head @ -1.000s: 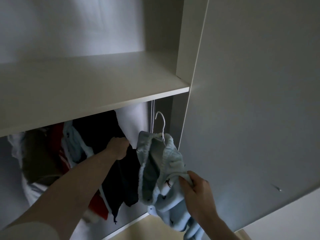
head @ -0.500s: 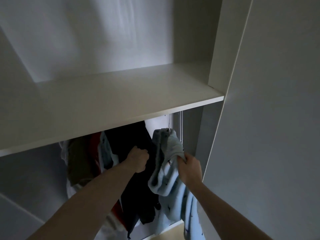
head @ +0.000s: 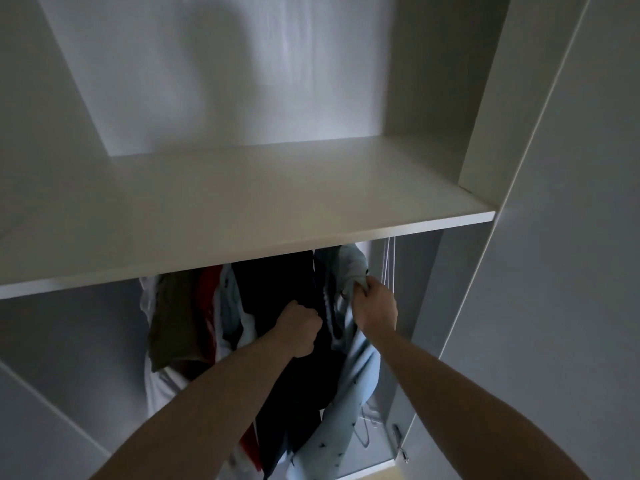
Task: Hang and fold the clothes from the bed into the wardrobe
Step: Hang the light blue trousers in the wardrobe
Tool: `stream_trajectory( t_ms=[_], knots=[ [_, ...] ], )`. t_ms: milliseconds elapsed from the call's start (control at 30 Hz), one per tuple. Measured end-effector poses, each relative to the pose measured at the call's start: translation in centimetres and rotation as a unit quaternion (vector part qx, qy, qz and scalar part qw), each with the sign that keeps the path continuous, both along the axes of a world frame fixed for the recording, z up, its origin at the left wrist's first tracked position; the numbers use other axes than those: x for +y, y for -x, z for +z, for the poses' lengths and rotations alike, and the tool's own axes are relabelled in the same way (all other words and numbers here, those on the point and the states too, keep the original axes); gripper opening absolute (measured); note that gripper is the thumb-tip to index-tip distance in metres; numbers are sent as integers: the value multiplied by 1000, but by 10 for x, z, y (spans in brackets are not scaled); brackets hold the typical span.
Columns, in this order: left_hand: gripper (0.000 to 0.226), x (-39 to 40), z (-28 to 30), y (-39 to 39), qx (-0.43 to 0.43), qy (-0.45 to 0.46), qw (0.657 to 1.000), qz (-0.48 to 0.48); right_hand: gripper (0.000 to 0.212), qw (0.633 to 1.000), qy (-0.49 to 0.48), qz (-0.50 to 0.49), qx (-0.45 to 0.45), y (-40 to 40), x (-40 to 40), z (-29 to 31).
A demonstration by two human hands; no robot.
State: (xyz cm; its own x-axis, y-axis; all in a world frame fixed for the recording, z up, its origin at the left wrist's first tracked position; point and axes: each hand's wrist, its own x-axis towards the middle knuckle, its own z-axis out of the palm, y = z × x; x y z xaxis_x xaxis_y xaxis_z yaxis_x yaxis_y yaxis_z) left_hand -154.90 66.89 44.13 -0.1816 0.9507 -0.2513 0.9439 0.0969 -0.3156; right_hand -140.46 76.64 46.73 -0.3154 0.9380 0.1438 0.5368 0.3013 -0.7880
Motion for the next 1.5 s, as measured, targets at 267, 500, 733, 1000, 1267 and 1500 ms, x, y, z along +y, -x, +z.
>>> stream_trajectory(
  t_ms=[267, 500, 733, 1000, 1267, 1500],
  knots=[
    [27, 9, -14, 1, 3, -20, 1000, 2, 22, 994, -20, 71, -84, 42, 35, -14],
    [28, 4, -17, 2, -14, -52, 999, -3, 33, 973, 31, 129, -188, 51, 42, -32],
    [58, -9, -11, 3, -79, -97, 992, -27, 45, 977, 49, 154, -136, 22, 31, -42],
    [71, -17, -7, -4, -121, -123, 985, -21, 23, 999, 30, 23, 19, -58, 38, -64],
    [63, -22, 6, -13, -183, -210, 960, 26, 37, 997, 34, 36, -61, -57, 72, -54],
    [48, -29, 24, -22, -205, -277, 938, 36, 33, 982, 55, 22, -180, -47, 96, -56]
  ],
)
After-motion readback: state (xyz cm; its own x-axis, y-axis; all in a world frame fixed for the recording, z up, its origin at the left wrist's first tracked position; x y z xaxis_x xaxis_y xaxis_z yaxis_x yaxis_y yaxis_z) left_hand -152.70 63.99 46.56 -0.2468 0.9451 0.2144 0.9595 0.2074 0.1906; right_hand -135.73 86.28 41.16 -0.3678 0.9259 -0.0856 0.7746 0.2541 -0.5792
